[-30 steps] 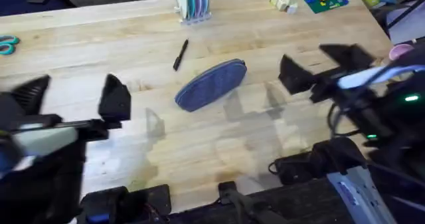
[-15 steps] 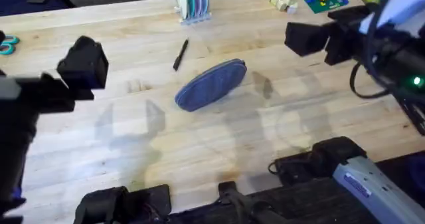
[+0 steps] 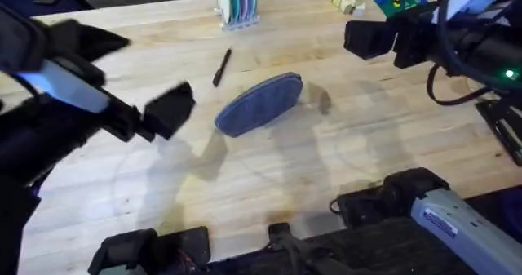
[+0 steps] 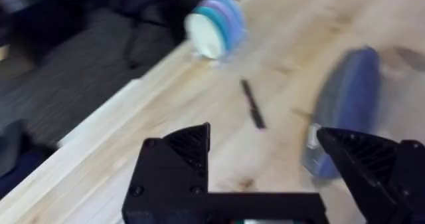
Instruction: Unzip the bag, pick up the pens from the table one at a time and place them inside, then zip the bag closed.
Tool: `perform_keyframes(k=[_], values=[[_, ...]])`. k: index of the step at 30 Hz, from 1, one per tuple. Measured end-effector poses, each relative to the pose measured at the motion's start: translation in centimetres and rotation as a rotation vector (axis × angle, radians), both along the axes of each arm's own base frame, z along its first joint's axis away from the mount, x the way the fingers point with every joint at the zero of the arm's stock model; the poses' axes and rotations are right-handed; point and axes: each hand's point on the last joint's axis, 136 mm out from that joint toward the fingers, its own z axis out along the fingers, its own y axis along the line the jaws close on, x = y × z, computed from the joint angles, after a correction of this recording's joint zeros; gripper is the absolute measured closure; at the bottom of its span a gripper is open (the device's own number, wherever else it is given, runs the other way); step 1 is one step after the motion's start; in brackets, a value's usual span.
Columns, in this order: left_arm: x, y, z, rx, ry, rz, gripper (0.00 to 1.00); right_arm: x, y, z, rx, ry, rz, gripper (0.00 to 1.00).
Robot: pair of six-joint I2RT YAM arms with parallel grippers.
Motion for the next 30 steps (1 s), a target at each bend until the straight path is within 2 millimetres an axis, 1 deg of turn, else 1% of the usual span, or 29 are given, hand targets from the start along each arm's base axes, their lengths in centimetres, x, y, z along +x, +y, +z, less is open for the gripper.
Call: perform_keyframes(k=[5, 11, 18, 23, 26, 30], values=[[-0.9, -1.7, -1.9, 0.019, 0.057, -0.152, 0.007, 0.0, 0.0, 0.0, 0.0, 0.0, 0.0, 0.005], [-1.7, -3.2, -4.7, 0.011, 0.183, -0.255, 0.007, 0.0, 0.0, 0.0, 0.0, 0.0, 0.0, 0.004], [-3.4, -6.2, -8.3, 0.097, 0.265, -0.473, 0.008, 0.0, 0.0, 0.0, 0.0, 0.0, 0.0, 0.005], [-3.2, -7.2, -10.8, 0.129, 0.328, -0.545, 0.008, 0.0, 0.0, 0.0, 0.0, 0.0, 0.001, 0.004], [-2.4, -7.4, -12.2, 0.135, 0.353, -0.558, 0.007, 0.0, 0.0, 0.0, 0.0, 0.0, 0.001, 0.004], [-1.1, -7.6, -13.5, 0.138, 0.358, -0.563, 0.008, 0.0, 0.0, 0.0, 0.001, 0.0, 0.001, 0.004]])
